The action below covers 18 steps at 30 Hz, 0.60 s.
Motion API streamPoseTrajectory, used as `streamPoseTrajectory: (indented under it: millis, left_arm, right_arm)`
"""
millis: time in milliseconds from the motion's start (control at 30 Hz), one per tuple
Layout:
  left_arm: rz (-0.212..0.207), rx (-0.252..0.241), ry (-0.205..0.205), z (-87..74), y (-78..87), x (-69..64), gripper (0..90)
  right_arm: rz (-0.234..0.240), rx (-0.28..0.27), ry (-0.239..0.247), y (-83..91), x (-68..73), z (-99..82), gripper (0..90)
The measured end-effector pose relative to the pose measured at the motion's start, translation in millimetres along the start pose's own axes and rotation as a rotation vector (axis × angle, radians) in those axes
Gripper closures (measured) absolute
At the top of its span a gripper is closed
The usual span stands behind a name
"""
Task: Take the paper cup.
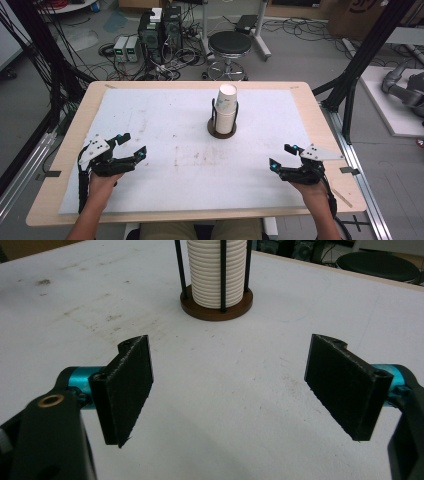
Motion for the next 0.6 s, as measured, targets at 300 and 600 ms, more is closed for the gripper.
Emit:
streamPoseTrajectory:
  millis: [300,600]
  left_arm:
    - [-0.012,-0.013,0.006,-0.7,-0.4,-0.3,18.4]
    - [-0.055,0.002,-0.005,-3.0,-1.8,-3.9,17.7]
  right_arm:
    - [0.002,0.002,-0.004,-1.0,-2.4,-1.2,19.9]
    - [0.007,0.026,-0.026,-3.0,-0.1,2.0,19.9]
Point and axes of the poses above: each handheld gripper's, and its own axes: y roughly backward along the jaws, z roughly out of its top, x roughly to its left, the point moved 1 cm from there along -y, roughly forward along the jaws, and after that the axes turned 8 degrees about z, right-handed, at the moved point
